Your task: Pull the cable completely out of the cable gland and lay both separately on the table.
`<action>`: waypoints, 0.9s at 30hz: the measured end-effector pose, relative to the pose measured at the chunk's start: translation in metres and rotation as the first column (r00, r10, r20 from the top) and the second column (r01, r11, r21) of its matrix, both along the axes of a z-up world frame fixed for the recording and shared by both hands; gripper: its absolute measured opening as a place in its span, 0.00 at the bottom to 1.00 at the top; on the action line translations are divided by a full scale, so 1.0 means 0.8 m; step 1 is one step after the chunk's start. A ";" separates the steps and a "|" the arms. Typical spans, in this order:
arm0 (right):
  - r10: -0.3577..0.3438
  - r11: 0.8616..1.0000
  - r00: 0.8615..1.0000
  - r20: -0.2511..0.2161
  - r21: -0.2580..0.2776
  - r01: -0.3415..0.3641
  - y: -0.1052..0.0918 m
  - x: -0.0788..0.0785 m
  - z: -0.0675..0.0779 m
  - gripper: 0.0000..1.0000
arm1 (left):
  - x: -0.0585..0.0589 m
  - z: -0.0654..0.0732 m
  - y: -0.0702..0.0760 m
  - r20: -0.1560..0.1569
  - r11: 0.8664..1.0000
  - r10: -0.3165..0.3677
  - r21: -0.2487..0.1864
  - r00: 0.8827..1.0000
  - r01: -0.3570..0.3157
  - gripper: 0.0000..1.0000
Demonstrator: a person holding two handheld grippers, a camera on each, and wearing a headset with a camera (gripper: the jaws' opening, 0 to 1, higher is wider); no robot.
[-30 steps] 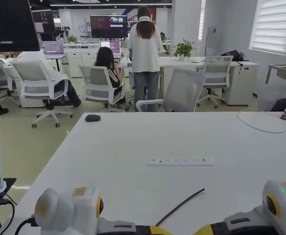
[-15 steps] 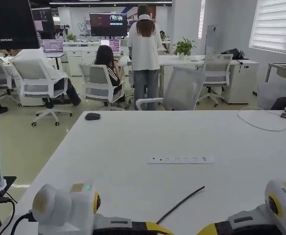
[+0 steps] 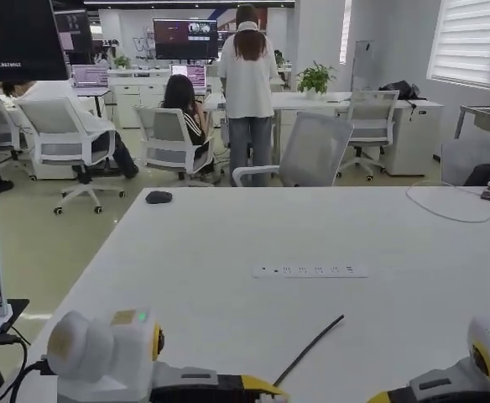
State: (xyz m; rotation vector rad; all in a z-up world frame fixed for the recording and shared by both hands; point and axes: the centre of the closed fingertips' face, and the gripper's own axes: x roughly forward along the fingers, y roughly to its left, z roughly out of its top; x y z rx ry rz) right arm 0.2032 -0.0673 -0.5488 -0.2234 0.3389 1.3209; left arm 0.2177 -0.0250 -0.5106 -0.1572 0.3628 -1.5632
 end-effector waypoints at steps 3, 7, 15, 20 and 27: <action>-0.011 1.000 1.000 -0.013 0.003 0.011 -0.005 0.000 -0.005 0.03 | 0.001 0.000 0.001 -0.002 1.000 0.004 -0.001 1.000 -0.004 0.17; -0.026 1.000 0.999 -0.030 -0.009 0.026 -0.013 0.000 -0.015 0.03 | 0.001 0.000 0.003 -0.002 1.000 0.007 0.000 1.000 -0.007 0.17; -0.047 0.998 0.997 -0.059 -0.031 0.046 -0.023 -0.002 -0.031 0.03 | 0.002 0.000 0.005 -0.003 1.000 0.009 0.000 1.000 -0.009 0.17; -0.052 0.998 0.997 -0.065 -0.027 0.050 -0.022 -0.002 -0.033 0.03 | 0.000 -0.001 0.004 -0.003 1.000 0.007 0.006 1.000 -0.007 0.17; -0.059 0.998 0.991 -0.123 0.021 0.062 -0.022 -0.003 -0.024 0.03 | 0.001 0.001 0.005 0.006 1.000 0.005 0.012 1.000 -0.005 0.17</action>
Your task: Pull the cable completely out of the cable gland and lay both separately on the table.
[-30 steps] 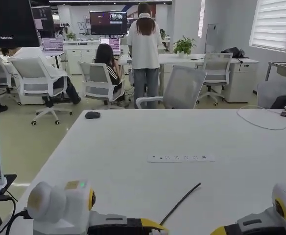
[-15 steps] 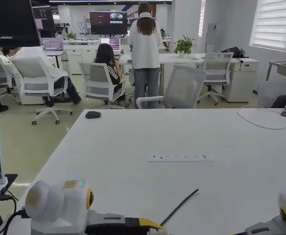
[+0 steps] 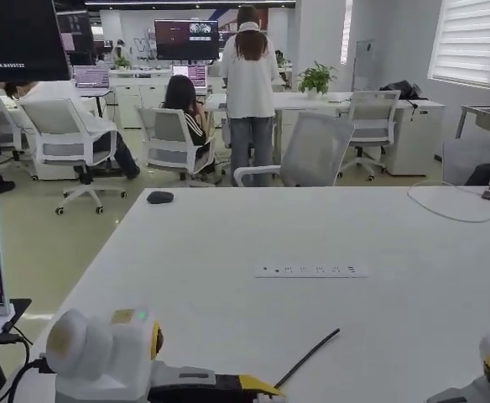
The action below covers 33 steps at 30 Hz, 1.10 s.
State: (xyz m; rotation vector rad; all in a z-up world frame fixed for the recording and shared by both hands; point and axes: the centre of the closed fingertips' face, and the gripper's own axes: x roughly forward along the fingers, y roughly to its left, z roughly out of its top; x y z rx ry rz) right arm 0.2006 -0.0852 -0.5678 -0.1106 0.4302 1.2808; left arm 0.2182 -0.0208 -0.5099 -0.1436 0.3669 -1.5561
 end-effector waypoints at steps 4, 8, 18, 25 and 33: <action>-0.032 0.999 0.999 0.027 0.045 0.030 0.004 0.006 0.022 0.17 | 0.002 0.003 0.002 -0.003 1.000 0.006 -0.008 1.000 -0.006 0.17; -0.022 0.997 0.999 0.043 0.072 0.019 0.013 0.011 0.042 0.23 | -0.001 0.003 -0.001 -0.003 1.000 -0.004 -0.007 1.000 0.004 0.17; 0.054 0.996 0.992 0.113 0.061 -0.061 0.047 0.010 0.070 0.22 | -0.007 0.001 -0.008 -0.005 1.000 -0.025 -0.003 1.000 0.025 0.17; 0.092 0.993 0.988 0.126 0.060 -0.100 0.063 0.008 0.075 0.18 | -0.006 0.002 -0.007 -0.011 1.000 -0.022 -0.011 1.000 0.022 0.17; 0.102 0.992 0.986 0.129 0.065 -0.111 0.075 0.007 0.074 0.07 | -0.003 0.002 -0.005 -0.014 1.000 -0.012 -0.015 1.000 0.012 0.17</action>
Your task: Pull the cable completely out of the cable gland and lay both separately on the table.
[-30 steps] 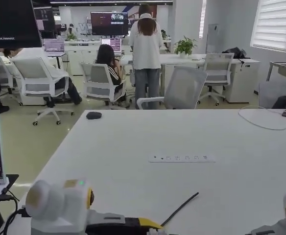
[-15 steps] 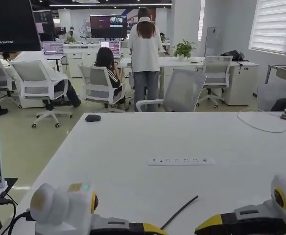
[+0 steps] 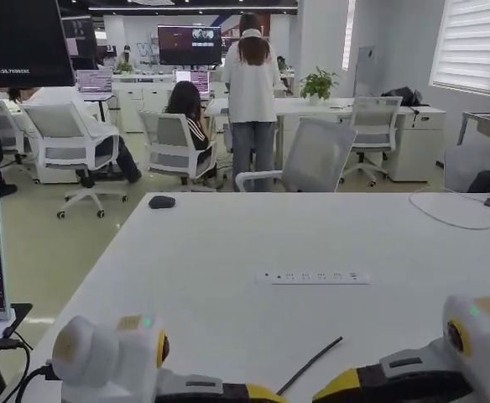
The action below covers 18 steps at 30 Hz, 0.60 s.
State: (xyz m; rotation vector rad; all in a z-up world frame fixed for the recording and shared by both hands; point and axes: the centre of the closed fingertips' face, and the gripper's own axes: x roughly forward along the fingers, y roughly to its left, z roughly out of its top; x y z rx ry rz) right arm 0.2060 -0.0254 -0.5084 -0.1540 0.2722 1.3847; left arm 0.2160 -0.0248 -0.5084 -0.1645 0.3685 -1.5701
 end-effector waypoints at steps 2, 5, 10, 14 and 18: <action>-0.002 1.000 1.000 -0.006 -0.001 0.002 0.001 -0.001 -0.003 0.04 | -0.001 0.001 0.001 -0.003 1.000 -0.003 0.000 1.000 0.003 0.17; -0.007 1.000 1.000 0.001 0.001 0.007 0.002 -0.001 -0.002 0.03 | -0.001 0.000 0.002 0.002 1.000 -0.005 0.003 1.000 0.005 0.17; -0.010 1.000 1.000 0.018 -0.008 0.010 0.001 0.003 -0.003 0.03 | 0.003 0.000 0.002 0.003 1.000 -0.002 0.002 1.000 0.002 0.17; -0.001 1.000 1.000 0.023 -0.025 0.001 -0.002 0.003 -0.007 0.03 | 0.004 -0.001 0.002 0.008 1.000 -0.005 0.010 1.000 0.005 0.17; -0.013 0.999 1.000 0.017 -0.047 0.014 -0.014 0.006 -0.020 0.03 | 0.009 -0.007 0.010 0.005 1.000 0.010 0.023 1.000 -0.010 0.17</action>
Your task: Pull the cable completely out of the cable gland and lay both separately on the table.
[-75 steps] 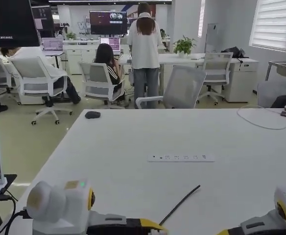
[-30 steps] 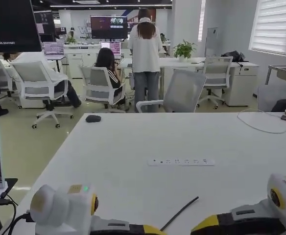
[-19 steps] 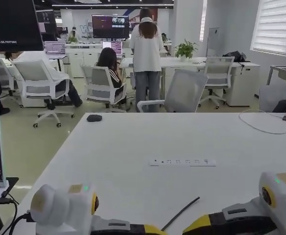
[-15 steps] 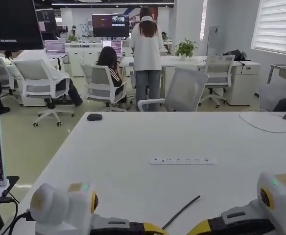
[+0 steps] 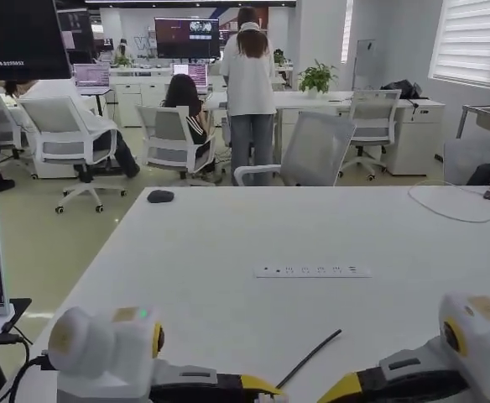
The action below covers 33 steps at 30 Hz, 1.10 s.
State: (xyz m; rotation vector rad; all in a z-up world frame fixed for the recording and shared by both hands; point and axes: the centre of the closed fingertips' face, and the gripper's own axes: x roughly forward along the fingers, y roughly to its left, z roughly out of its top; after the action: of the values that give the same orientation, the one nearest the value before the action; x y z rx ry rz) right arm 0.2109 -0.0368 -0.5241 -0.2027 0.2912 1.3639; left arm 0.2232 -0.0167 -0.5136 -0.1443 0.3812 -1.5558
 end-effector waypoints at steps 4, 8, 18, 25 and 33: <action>-0.023 1.000 1.000 -0.019 -0.016 0.023 -0.014 0.001 -0.015 0.03 | 0.001 -0.001 0.005 -0.006 1.000 0.011 0.001 1.000 -0.011 0.17; -0.052 0.998 0.998 -0.041 -0.045 0.051 -0.029 0.001 -0.033 0.03 | 0.001 -0.002 0.007 -0.010 1.000 0.016 0.002 1.000 -0.016 0.17; -0.127 0.988 0.988 -0.084 -0.095 0.119 -0.067 0.003 -0.064 0.03 | 0.002 -0.004 0.012 -0.012 1.000 0.023 0.010 1.000 -0.022 0.17; -0.140 0.983 0.985 -0.099 -0.131 0.127 -0.077 0.001 -0.081 0.03 | 0.000 -0.004 0.008 -0.012 1.000 0.015 0.011 1.000 -0.015 0.17; -0.147 0.983 0.983 -0.106 -0.121 0.134 -0.075 0.001 -0.078 0.03 | 0.002 0.000 0.006 0.014 0.999 0.034 -0.001 0.999 -0.034 0.17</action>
State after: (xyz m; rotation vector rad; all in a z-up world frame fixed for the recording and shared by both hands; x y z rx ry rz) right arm 0.2114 -0.0965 -0.5866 -0.1951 0.4716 1.2213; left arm 0.2251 -0.0117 -0.5135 -0.1394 0.3652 -1.5229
